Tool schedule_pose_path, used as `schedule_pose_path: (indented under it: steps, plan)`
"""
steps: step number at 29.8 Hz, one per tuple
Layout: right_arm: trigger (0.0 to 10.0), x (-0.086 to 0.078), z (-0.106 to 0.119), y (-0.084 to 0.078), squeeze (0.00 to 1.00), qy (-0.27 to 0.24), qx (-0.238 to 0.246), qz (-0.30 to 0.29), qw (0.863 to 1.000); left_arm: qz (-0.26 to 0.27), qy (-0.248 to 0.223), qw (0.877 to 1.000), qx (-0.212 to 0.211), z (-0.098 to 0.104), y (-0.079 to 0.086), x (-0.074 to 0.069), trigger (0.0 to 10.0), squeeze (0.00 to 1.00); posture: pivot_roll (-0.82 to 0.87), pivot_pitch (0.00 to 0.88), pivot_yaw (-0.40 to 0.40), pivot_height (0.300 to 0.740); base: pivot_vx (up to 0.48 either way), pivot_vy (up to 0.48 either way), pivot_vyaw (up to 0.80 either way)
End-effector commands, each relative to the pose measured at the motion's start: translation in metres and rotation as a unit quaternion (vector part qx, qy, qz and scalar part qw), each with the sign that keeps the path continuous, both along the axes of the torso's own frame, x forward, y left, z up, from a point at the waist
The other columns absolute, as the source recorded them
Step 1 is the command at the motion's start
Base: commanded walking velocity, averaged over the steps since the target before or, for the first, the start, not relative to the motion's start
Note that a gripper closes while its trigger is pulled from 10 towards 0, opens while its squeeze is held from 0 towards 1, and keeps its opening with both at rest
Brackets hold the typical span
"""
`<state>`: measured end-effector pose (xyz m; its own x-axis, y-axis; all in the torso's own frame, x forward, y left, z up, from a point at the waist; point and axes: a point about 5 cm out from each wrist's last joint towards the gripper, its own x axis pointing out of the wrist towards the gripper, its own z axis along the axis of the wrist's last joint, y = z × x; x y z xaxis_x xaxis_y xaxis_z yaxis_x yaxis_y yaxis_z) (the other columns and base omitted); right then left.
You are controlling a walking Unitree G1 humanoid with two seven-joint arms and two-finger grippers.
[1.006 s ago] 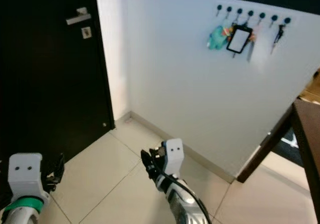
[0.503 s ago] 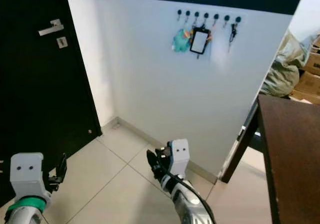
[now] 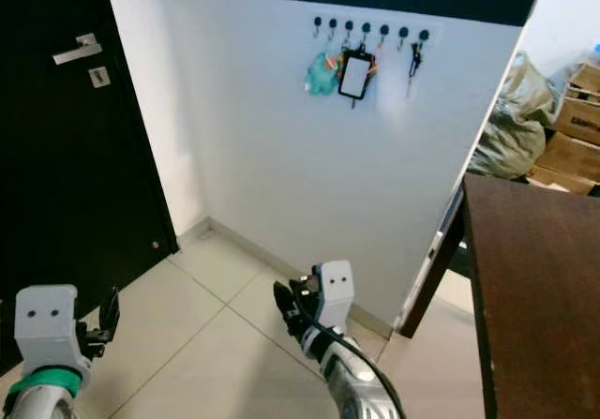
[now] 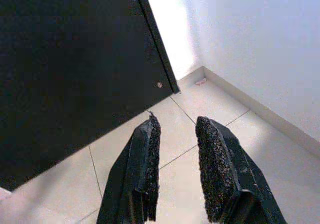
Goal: Hang keys on a hook
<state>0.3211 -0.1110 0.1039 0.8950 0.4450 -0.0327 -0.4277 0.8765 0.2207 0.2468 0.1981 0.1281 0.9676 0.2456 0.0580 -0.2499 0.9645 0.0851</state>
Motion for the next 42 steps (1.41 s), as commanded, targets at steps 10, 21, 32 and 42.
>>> schedule_pose_path:
  steps: [10, 21, 32, 42]
  plan:
    - [10.0, 0.015, 0.007, -0.006, 0.0, -0.004, -0.018, -0.009, 1.0, -0.016, 0.046, 0.998, 0.039, -0.01, -0.002, 0.013, 10.0, 0.0, -0.09, 0.001, 0.012, 0.74, 0.0, 0.0, 0.0]
    - [10.0, 0.024, 0.009, -0.012, 0.0, -0.009, -0.032, -0.029, 0.999, -0.023, 0.041, 0.999, 0.022, -0.008, -0.007, 0.027, 10.0, 0.0, -0.11, 0.0, 0.016, 0.74, 0.0, 0.0, 0.0]
    - [10.0, 0.025, 0.009, -0.011, 0.0, -0.013, -0.033, -0.031, 0.999, -0.016, 0.045, 0.999, 0.019, -0.009, -0.004, 0.025, 10.0, 0.0, -0.11, 0.0, 0.037, 0.74, 0.0, 0.036, 0.0]
    - [10.0, 0.026, 0.006, -0.009, 0.0, -0.01, -0.031, -0.028, 0.999, -0.019, 0.045, 0.999, 0.013, -0.01, -0.006, 0.024, 10.0, 0.0, -0.1, 0.001, 0.036, 0.74, 0.0, 0.439, 0.0]
